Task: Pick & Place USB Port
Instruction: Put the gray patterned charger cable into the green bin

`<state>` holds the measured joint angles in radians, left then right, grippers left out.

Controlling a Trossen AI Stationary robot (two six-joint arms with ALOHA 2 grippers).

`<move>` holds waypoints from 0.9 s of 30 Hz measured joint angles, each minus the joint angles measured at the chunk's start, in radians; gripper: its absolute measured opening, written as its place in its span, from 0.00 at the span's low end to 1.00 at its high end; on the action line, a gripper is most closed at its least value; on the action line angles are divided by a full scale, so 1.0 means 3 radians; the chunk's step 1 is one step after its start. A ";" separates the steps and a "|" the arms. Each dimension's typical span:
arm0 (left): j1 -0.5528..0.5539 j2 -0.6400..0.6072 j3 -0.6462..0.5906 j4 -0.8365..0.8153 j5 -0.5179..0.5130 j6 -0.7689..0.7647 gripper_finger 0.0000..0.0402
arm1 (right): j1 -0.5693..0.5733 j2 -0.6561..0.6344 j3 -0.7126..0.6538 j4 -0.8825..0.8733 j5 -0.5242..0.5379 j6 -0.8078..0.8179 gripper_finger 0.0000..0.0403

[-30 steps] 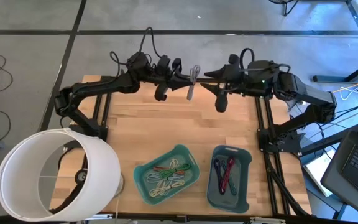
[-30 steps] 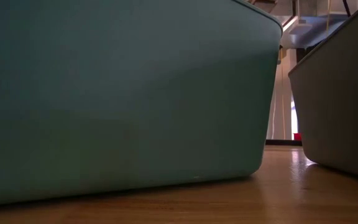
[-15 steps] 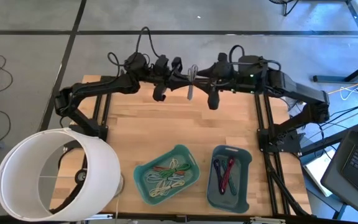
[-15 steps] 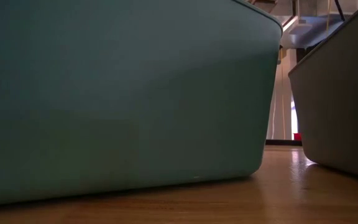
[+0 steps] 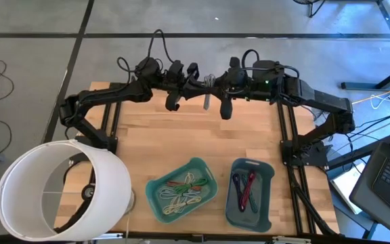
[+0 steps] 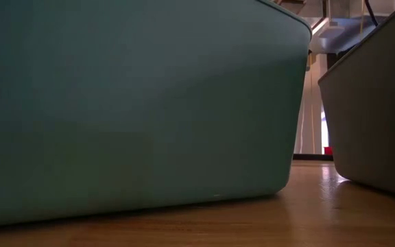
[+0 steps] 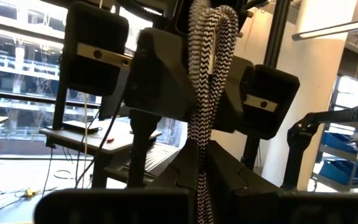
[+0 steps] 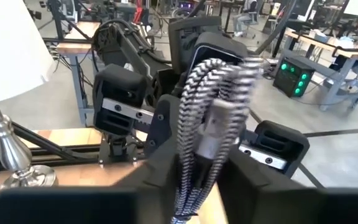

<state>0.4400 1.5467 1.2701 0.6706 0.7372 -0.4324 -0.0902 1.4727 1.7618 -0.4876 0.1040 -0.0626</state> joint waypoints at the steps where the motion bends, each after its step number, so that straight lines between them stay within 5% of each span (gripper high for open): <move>1: 0.0000 0.0000 0.0000 0.0001 -0.0003 0.0001 0.01 | 0.0000 0.0000 0.0000 0.0000 0.0000 -0.0003 0.20; 4: 0.0001 0.0000 0.0000 0.0000 -0.0002 0.0003 0.01 | 0.0001 0.0000 0.0000 -0.0007 0.0000 -0.0061 0.06; 9: -0.0023 0.0000 0.0000 -0.0025 -0.0025 0.0040 0.07 | 0.0002 0.0000 0.0000 -0.0063 0.0071 -0.0090 0.06; 20: -0.0096 -0.0001 0.0003 -0.0299 -0.0164 0.0183 0.46 | -0.0019 -0.0002 0.0001 -0.0359 0.0271 -0.0223 0.06; 27: -0.0037 -0.0009 0.0003 -0.1172 -0.0234 0.0562 0.63 | -0.0031 -0.0055 0.0479 -0.1715 0.0493 0.0219 0.06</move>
<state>0.4290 1.5439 1.2709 0.3189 0.6670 -0.2639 -0.0994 1.4563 1.9055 -1.0023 0.2520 0.0030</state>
